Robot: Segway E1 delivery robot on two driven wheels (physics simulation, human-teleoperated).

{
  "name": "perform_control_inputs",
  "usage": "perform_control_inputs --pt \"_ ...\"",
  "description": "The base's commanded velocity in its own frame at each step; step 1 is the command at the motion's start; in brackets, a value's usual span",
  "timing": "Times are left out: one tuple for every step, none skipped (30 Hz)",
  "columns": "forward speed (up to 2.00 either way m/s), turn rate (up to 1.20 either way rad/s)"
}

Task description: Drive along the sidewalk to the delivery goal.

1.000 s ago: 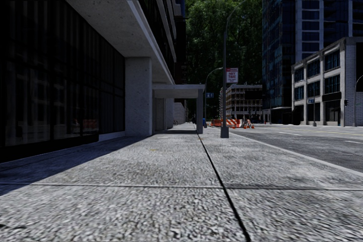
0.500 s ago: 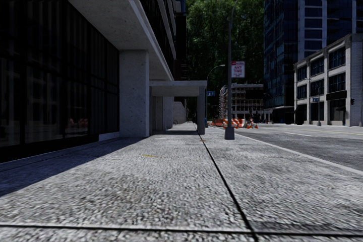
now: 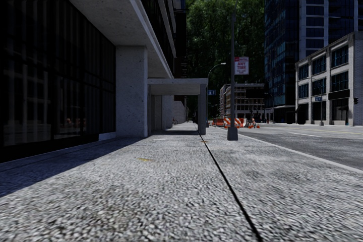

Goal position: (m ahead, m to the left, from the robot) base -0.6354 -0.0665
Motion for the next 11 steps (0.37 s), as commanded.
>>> perform_control_inputs --pt "0.0 0.0" --pt "0.0 0.0" --pt "0.0 0.0" --pt "0.0 0.0" --pt "0.0 0.0" --pt "0.0 0.0" --pt "0.0 0.0" --pt "0.0 0.0" --pt "0.0 0.0" --pt "0.0 0.0" --pt "0.0 0.0"
